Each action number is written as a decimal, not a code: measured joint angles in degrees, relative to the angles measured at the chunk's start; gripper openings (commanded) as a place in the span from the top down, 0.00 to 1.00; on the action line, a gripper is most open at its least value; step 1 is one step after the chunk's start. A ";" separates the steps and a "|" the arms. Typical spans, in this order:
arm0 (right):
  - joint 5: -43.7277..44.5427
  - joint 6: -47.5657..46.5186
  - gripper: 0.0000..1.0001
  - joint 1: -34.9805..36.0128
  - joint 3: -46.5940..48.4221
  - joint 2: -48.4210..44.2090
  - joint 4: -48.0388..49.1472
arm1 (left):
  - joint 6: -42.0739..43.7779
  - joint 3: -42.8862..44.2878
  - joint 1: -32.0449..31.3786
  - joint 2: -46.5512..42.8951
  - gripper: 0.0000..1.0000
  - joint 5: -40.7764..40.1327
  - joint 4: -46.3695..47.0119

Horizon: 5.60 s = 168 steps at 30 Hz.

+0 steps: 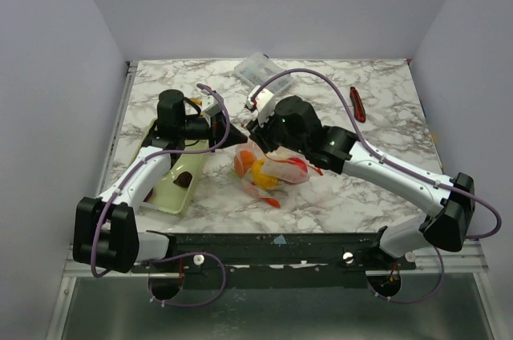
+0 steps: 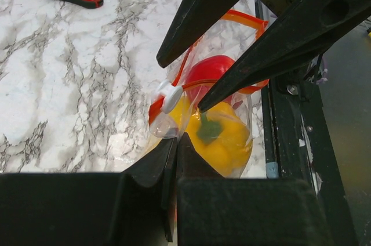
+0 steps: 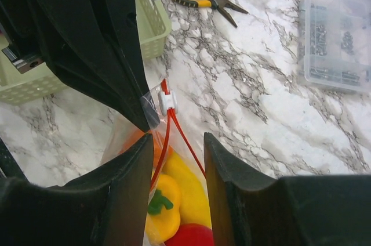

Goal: Place the food in the zip-top bag and seal the zipper
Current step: Zip the zipper food storage bag at the center of the board, then place the zipper food storage bag at the center of the board.

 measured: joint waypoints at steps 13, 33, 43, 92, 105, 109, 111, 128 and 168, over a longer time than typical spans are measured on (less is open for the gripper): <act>-6.88 -0.70 1.00 -2.82 -1.38 0.00 2.32 | 1.49 -0.04 -0.20 -2.29 0.46 0.13 -1.22; -26.99 -0.20 0.68 -6.99 -1.70 -1.11 2.29 | 0.92 -0.28 -0.83 -2.69 1.00 0.48 -0.09; -26.80 2.23 0.58 -7.08 -1.09 -0.63 2.78 | 1.51 -0.26 -0.92 -2.67 1.00 -0.33 -1.09; -15.93 1.14 1.00 -8.17 -14.08 -15.98 -0.98 | -7.17 -1.99 8.59 -0.79 1.00 -3.21 6.14; -10.47 7.34 1.00 -8.15 -22.38 -29.33 -5.79 | -7.15 -1.99 10.08 -0.37 1.00 -4.74 5.44; -9.68 8.72 1.00 -8.15 -23.19 -31.10 -7.10 | -7.15 -1.99 10.27 0.00 1.00 -5.03 5.40; -9.29 9.35 1.00 -8.15 -23.52 -31.58 -7.74 | -7.13 -1.99 10.27 0.11 1.00 -5.07 5.27; -2.82 21.16 0.29 -8.26 -21.75 -31.32 -13.49 | -6.71 3.82 1.53 4.96 1.00 -9.88 -1.44; 18.12 31.54 0.00 -8.26 -10.34 -49.59 -19.87 | -17.25 38.14 -34.38 23.50 0.02 -45.62 -26.43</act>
